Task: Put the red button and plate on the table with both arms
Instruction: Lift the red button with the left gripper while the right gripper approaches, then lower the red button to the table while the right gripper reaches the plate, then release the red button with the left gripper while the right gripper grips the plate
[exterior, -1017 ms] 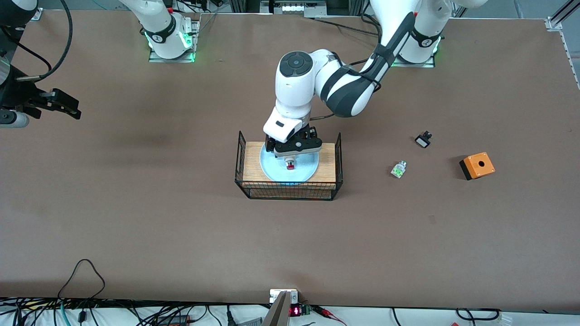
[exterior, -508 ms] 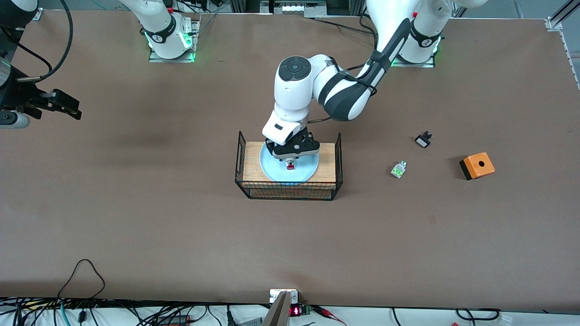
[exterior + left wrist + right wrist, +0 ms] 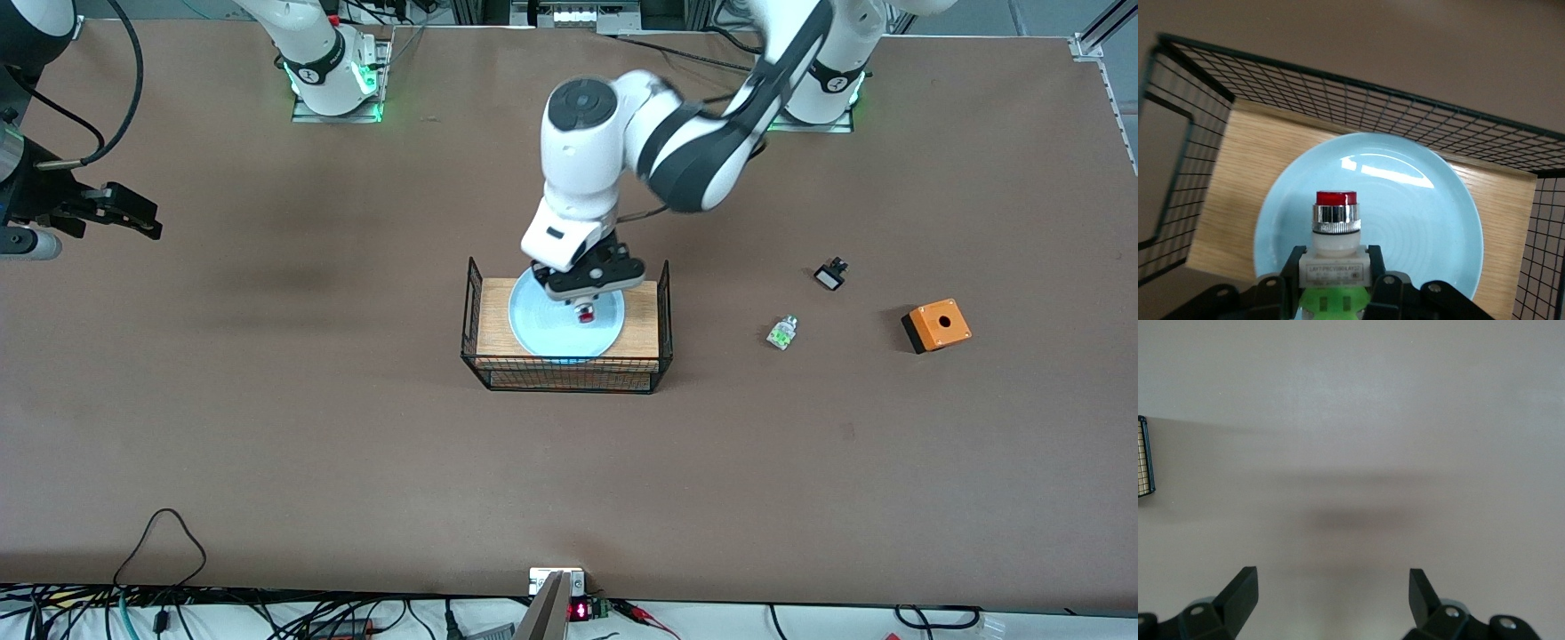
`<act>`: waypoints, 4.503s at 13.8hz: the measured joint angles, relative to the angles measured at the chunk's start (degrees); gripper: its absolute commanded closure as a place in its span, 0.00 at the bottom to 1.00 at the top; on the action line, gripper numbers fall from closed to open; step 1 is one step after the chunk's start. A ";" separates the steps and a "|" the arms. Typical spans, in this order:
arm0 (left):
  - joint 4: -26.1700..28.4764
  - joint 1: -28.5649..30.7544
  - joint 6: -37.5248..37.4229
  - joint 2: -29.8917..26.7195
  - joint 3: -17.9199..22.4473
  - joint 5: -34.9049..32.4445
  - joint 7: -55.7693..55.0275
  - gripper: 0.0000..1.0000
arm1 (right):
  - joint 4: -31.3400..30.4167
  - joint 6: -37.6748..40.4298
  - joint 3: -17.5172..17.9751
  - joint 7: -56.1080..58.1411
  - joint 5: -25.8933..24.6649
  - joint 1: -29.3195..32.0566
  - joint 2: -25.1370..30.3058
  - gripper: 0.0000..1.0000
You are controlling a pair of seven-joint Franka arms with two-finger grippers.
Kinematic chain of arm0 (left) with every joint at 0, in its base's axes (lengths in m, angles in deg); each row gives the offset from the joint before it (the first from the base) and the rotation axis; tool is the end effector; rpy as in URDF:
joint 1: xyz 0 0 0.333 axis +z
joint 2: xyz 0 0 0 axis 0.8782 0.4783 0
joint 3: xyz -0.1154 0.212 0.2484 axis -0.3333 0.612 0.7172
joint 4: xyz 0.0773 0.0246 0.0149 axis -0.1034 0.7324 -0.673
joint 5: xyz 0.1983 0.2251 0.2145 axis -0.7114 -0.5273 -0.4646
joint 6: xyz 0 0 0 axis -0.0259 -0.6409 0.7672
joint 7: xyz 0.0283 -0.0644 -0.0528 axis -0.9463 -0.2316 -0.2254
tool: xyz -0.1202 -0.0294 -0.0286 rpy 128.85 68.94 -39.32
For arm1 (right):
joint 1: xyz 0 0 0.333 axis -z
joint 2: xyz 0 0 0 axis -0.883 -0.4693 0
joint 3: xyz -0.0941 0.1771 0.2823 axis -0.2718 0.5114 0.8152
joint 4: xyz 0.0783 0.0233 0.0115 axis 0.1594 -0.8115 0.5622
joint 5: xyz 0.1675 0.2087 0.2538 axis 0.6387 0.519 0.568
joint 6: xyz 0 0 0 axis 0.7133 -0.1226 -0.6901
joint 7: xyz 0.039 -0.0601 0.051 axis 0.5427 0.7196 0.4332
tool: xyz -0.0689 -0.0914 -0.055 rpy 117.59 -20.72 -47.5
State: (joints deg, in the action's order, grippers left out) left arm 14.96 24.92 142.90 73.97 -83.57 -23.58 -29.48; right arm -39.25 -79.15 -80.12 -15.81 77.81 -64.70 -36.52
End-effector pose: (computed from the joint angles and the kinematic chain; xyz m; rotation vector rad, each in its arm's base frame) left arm 0.5295 -0.4776 0.4357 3.0705 0.4273 0.2880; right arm 0.5379 -0.0166 0.5871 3.1035 -0.0002 -0.0712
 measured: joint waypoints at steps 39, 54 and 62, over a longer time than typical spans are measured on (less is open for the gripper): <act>34.25 27.33 24.34 2.10 17.68 15.86 68.62 0.00 | 9.03 -24.51 1.84 -91.34 12.56 -37.55 -27.51 0.00; 14.48 27.89 -22.62 -14.85 17.72 16.37 68.32 0.00 | 9.02 -24.50 1.72 -92.29 12.61 -38.67 -29.70 0.40; 13.86 32.82 -33.83 -28.44 12.57 14.72 65.95 0.00 | 9.16 -24.58 1.70 -92.10 12.58 -38.68 -30.76 0.99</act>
State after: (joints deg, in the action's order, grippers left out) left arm 28.81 57.74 109.07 45.53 -71.00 -8.86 36.47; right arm -30.10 -103.73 -78.42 -107.91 90.38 -103.39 -67.27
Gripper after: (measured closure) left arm 0.000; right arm 0.789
